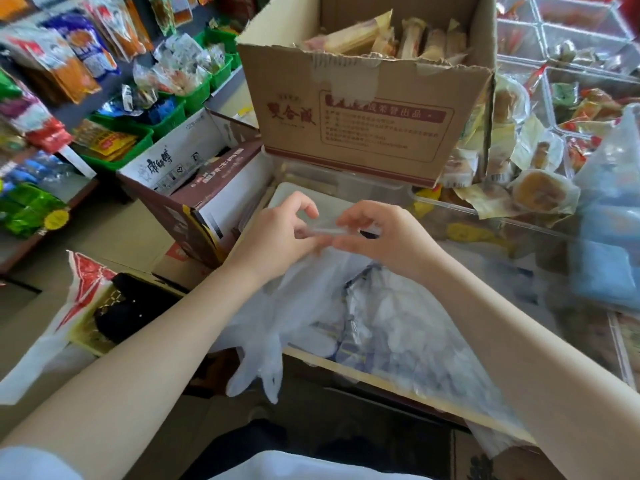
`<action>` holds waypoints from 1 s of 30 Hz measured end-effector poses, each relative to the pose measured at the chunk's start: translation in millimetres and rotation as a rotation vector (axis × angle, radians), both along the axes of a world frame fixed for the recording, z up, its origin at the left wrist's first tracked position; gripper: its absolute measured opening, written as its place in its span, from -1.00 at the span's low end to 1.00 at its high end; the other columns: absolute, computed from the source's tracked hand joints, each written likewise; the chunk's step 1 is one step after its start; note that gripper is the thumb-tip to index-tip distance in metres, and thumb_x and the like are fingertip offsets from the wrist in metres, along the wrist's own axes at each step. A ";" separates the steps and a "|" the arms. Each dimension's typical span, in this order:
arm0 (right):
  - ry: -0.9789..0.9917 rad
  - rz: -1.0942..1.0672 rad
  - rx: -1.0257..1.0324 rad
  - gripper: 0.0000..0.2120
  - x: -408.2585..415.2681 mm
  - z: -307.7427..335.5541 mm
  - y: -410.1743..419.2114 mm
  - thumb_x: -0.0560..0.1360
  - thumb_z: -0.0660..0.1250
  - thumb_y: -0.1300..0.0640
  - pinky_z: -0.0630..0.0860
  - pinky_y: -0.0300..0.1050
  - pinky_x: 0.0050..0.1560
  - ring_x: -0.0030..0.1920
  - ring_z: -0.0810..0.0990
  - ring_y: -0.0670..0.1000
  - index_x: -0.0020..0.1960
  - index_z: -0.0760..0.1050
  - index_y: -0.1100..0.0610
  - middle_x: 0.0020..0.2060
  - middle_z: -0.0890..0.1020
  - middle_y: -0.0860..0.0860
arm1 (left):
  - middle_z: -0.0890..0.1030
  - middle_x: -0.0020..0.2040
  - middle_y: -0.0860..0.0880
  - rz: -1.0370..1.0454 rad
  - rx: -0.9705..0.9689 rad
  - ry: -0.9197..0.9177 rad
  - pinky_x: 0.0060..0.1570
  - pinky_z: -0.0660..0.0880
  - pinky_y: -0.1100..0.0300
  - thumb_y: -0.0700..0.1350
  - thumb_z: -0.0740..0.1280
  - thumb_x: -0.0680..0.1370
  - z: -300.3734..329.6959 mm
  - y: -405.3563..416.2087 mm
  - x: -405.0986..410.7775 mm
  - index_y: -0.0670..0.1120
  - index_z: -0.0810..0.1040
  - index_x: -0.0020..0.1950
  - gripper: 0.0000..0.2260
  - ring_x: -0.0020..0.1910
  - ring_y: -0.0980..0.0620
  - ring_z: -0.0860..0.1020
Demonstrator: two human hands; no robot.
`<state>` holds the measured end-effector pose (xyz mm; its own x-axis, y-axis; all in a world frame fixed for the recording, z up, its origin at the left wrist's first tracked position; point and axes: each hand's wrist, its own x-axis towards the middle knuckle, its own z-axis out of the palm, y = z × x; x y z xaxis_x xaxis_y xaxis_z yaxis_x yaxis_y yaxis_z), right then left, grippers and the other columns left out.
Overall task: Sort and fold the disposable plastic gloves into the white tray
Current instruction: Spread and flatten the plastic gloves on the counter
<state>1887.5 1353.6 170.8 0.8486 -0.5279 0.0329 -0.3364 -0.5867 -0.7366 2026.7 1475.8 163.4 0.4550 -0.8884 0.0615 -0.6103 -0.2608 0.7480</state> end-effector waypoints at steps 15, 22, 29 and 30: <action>-0.138 0.012 0.156 -0.73 48.1 -7.6 47.7 0.41 0.44 0.17 0.26 -0.50 0.14 0.11 0.45 -0.14 0.07 0.48 0.05 0.07 0.50 -0.03 | 0.59 -0.34 -0.05 -0.129 0.091 0.146 -0.31 0.36 0.28 0.01 0.44 0.43 9.0 42.0 46.3 -0.15 0.56 -0.16 -0.77 -0.38 0.16 0.44; 0.009 0.115 0.837 -0.94 47.1 -18.1 37.6 0.39 0.43 0.14 0.53 -0.28 -0.08 -0.16 0.65 -0.09 -0.15 0.64 0.11 -0.23 0.69 -0.04 | 0.56 -0.38 -0.03 -0.118 -0.120 0.426 -0.33 0.39 0.44 -0.15 0.31 0.53 3.6 62.1 73.7 -0.11 0.58 -0.18 -0.89 -0.40 0.19 0.47; -0.135 0.055 1.130 -0.70 55.4 -53.2 55.4 0.25 0.55 0.01 0.57 -0.18 -0.19 -0.23 0.65 -0.02 -0.12 0.60 0.14 -0.25 0.65 0.03 | 0.68 -0.23 0.06 0.258 -0.256 0.731 -0.12 0.58 0.16 -0.12 0.25 0.59 -28.1 74.2 101.1 0.01 0.56 -0.11 -0.87 -0.20 0.10 0.64; -0.044 0.024 1.027 -0.90 57.4 -54.0 60.5 0.34 0.47 0.08 0.55 -0.22 -0.23 -0.27 0.63 -0.05 -0.22 0.63 0.10 -0.28 0.66 0.02 | 0.68 -0.13 0.00 0.294 -0.246 0.762 -0.02 0.57 0.06 -0.08 0.25 0.59 -34.7 76.2 106.0 0.04 0.57 -0.10 -0.87 -0.09 0.02 0.65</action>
